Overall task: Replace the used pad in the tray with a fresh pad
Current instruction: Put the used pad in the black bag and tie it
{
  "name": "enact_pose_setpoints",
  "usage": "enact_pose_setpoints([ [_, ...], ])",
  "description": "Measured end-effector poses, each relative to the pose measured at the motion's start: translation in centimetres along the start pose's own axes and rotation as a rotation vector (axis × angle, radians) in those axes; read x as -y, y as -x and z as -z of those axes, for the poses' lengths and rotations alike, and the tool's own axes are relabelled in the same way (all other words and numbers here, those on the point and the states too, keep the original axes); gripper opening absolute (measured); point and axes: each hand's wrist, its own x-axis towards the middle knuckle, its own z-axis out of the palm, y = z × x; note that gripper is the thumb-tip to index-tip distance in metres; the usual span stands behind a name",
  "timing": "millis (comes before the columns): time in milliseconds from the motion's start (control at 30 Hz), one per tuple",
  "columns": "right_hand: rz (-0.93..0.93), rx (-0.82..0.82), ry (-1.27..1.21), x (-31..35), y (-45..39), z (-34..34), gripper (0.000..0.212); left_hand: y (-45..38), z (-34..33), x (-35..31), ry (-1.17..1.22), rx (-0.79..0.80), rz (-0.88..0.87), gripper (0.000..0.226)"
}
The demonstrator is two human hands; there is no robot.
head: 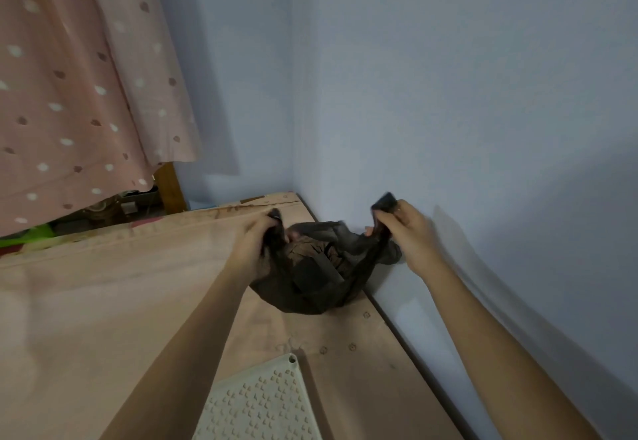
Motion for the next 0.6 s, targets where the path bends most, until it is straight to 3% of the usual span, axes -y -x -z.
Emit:
enact_pose_setpoints([
  [133,-0.052,0.129,0.159,-1.6,-0.4,-2.0,0.012,0.0,-2.0,1.5,-0.272,0.254,-0.026,0.028],
  [300,-0.023,0.169,0.204,-3.6,0.4,-3.0,0.020,0.3,-4.0,3.3,-0.359,0.162,0.006,0.030],
  [500,-0.117,0.229,0.161,-5.1,1.5,-3.1,0.026,0.9,-4.4,4.5,-0.247,0.207,0.230,0.020],
  [600,-0.160,0.238,0.103,-6.0,1.6,-2.7,0.036,0.6,-3.7,5.5,-0.338,0.212,0.099,0.027],
])
